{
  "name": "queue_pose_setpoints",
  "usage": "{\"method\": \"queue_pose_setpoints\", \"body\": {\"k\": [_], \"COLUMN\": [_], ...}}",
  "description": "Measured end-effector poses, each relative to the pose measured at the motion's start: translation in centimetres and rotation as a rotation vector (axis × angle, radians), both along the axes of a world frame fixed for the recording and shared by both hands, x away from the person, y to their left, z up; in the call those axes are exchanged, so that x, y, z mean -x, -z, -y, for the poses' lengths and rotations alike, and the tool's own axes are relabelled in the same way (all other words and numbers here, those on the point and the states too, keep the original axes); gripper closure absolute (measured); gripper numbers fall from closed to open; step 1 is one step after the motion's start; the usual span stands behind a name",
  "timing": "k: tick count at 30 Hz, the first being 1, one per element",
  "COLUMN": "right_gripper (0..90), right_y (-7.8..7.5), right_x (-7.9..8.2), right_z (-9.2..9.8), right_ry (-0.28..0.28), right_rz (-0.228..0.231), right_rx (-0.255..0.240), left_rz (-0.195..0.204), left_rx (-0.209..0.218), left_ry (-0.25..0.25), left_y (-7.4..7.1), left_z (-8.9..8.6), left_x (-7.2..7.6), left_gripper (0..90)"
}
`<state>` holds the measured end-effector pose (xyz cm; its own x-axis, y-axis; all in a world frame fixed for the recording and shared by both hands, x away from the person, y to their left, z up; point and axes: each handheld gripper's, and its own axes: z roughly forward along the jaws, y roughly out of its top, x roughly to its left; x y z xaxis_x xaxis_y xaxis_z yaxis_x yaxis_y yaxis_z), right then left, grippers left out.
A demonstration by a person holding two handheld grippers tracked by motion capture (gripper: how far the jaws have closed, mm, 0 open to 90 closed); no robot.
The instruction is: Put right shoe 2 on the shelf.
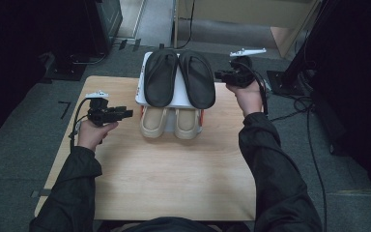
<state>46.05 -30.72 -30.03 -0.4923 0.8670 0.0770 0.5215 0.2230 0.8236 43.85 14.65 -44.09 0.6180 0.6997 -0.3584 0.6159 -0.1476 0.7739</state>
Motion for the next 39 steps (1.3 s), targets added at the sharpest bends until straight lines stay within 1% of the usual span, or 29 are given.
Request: {"method": "queue_pose_setpoints", "body": {"k": [1, 3, 5, 9, 11, 14, 17, 19, 20, 23, 26, 31, 36, 39], "right_gripper": [78.9, 78.7, 77.5, 74.5, 75.4, 75.4, 75.4, 75.4, 75.2, 74.6, 74.5, 74.5, 73.3, 71.6], "right_y": [0.2, 0.8, 1.6, 3.1, 3.5, 3.5, 3.5, 3.5, 3.6, 3.7, 3.8, 3.8, 3.9, 4.1], "right_x": [0.1, 0.1, 0.1, 0.1, 0.0, -0.1, -0.2, -0.2, -0.3, -0.3, -0.3, -0.3, -0.3, -0.3], "right_z": [0.3, 0.6, 0.8, 0.5, 0.2, 0.0, -0.6, -0.9, -1.0, -1.6, -2.0, -2.4, -2.3, -2.1], "right_ry": [0.000, 0.006, -0.001, -0.020, -0.010, -0.013, -0.027, -0.031, -0.037, -0.053, -0.062, -0.066, -0.066, -0.068], "right_rz": [-0.001, -0.009, -0.024, -0.044, -0.044, -0.050, -0.040, -0.041, -0.045, -0.055, -0.052, -0.051, -0.047, -0.052], "right_rx": [-0.001, 0.010, 0.015, 0.034, 0.032, 0.002, 0.010, 0.009, -0.001, -0.009, -0.001, -0.002, -0.006, -0.020], "left_rz": [0.005, 0.001, -0.001, -0.004, -0.004, -0.007, -0.007, -0.005, -0.004, -0.006, -0.004, -0.004, -0.008, -0.016], "left_rx": [-0.002, 0.003, 0.005, -0.002, -0.004, -0.005, -0.005, -0.001, -0.001, 0.000, 0.001, 0.000, 0.002, -0.007], "left_ry": [0.003, -0.001, -0.002, 0.007, 0.009, 0.011, 0.014, 0.012, 0.012, 0.011, 0.012, 0.014, 0.011, 0.011], "left_y": [0.0, 0.0, 0.0, 0.1, 0.2, 0.2, 0.2, 0.2, 0.2, 0.2, 0.1, 0.1, 0.3, 0.4], "left_z": [-0.1, 0.0, 0.0, 0.3, 0.4, 0.5, 0.5, 0.6, 0.6, 0.6, 0.6, 0.5, 0.4, 0.4], "left_x": [-0.1, -0.2, -0.3, -0.5, -0.6, -0.7, -0.7, -0.7, -0.7, -0.7, -0.7, -0.7, -0.8, -0.8], "left_gripper": [51.7, 51.7, 51.7, 51.7, 51.7, 51.7, 51.7, 51.7, 51.7, 51.7, 51.7, 51.7, 51.7, 51.4]}}
